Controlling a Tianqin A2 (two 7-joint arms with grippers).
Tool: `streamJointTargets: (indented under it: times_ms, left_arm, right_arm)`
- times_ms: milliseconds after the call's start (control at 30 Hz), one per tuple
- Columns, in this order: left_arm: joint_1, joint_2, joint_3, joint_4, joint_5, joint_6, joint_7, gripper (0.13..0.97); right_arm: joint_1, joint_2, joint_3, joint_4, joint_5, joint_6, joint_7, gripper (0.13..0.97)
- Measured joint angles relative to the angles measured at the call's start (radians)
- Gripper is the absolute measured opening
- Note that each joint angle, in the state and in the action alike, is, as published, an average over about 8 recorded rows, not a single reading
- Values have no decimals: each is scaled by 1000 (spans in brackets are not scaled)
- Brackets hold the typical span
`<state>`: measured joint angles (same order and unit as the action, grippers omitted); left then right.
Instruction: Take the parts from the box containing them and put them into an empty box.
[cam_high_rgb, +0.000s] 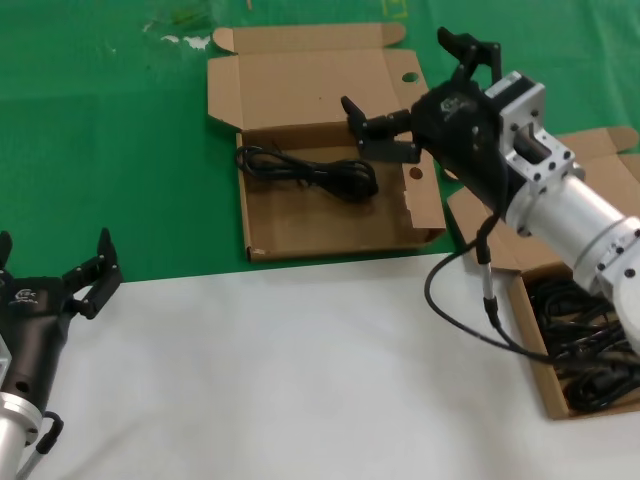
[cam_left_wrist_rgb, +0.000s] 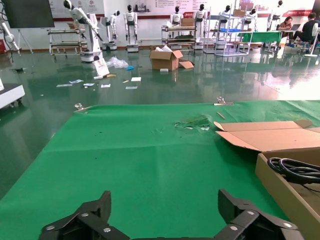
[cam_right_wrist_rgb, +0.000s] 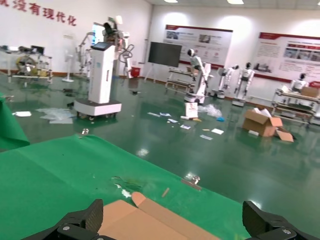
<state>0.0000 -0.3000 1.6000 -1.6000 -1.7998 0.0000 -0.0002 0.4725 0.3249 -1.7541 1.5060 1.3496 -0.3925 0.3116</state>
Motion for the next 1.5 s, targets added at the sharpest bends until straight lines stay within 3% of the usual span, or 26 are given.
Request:
streamJointTargets:
  times_ms: [200, 500, 900, 1500]
  left_arm:
    - [0, 0, 0, 0, 0, 0, 0, 789]
    - [0, 0, 0, 0, 0, 0, 0, 909]
    - [0, 0, 0, 0, 0, 0, 0, 963]
    - [0, 0, 0, 0, 0, 0, 1, 966]
  right_arm:
    - [-61, -3, 20, 12, 58, 51, -40, 966]
    - [-151, -8, 49, 30, 144, 125, -99, 966]
    - [-272, -14, 89, 54, 259, 226, -179, 966]
    - [-439, -23, 143, 87, 418, 364, -289, 966]
